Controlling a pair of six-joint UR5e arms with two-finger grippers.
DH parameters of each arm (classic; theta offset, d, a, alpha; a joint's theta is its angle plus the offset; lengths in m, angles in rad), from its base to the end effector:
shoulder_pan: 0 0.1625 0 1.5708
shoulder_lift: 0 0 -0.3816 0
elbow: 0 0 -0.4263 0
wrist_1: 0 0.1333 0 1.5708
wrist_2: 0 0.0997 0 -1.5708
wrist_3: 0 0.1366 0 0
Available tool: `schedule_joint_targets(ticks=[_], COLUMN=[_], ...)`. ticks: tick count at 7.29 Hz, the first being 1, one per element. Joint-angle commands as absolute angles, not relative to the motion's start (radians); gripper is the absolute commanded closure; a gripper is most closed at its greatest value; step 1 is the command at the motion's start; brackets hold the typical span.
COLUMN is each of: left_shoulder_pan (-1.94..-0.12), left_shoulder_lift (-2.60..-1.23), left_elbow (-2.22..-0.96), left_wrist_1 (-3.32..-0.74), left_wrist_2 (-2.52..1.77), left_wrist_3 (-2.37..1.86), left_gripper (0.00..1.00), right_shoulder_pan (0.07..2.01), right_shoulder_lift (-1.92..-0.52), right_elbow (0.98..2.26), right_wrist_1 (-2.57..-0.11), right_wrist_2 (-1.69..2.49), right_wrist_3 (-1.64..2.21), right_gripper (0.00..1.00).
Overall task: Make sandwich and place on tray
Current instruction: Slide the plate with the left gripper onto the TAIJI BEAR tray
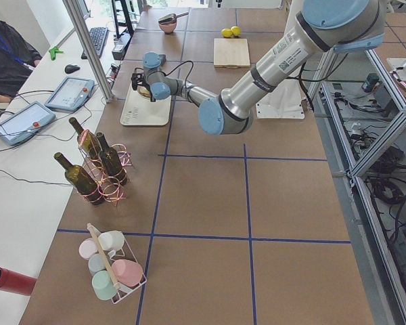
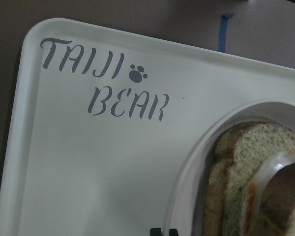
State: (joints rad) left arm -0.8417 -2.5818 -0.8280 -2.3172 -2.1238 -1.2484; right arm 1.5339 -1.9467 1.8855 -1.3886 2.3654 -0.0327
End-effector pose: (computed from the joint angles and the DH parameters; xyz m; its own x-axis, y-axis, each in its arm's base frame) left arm 0.5442 -0.7016 0.2289 0.4405 -0.0884 -0.8934 0.2086 0.9780 0.0061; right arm 0.0212 -0.3970 0.6265 0.6953 -0.1443 0.7040 0.0594 0.9878 0.1438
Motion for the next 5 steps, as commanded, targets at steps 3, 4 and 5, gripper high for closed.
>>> schedule_joint_targets(ticks=[3, 4, 5], left_shoulder_pan=[-0.844, -0.844, -0.844], left_shoulder_lift=[-2.618, -2.62, -2.622], left_elbow=[-0.678, -0.678, -0.678], left_wrist_1=[-2.441, -2.441, -2.442], left_wrist_2=[-2.128, -2.128, -2.128], left_wrist_3=[-1.246, -1.244, -1.244], left_gripper=[1.0, 0.01, 0.0], right_shoulder_pan=[1.534, 1.534, 1.534], right_shoulder_lift=[-1.945, -1.945, -1.944], right_elbow=[1.887, 1.887, 1.887], right_wrist_1=[-1.39, -1.388, -1.388], right_wrist_2=[2.37, 2.368, 2.37], right_wrist_3=[-0.032, -0.031, -0.031], right_gripper=[0.0, 0.0, 0.0])
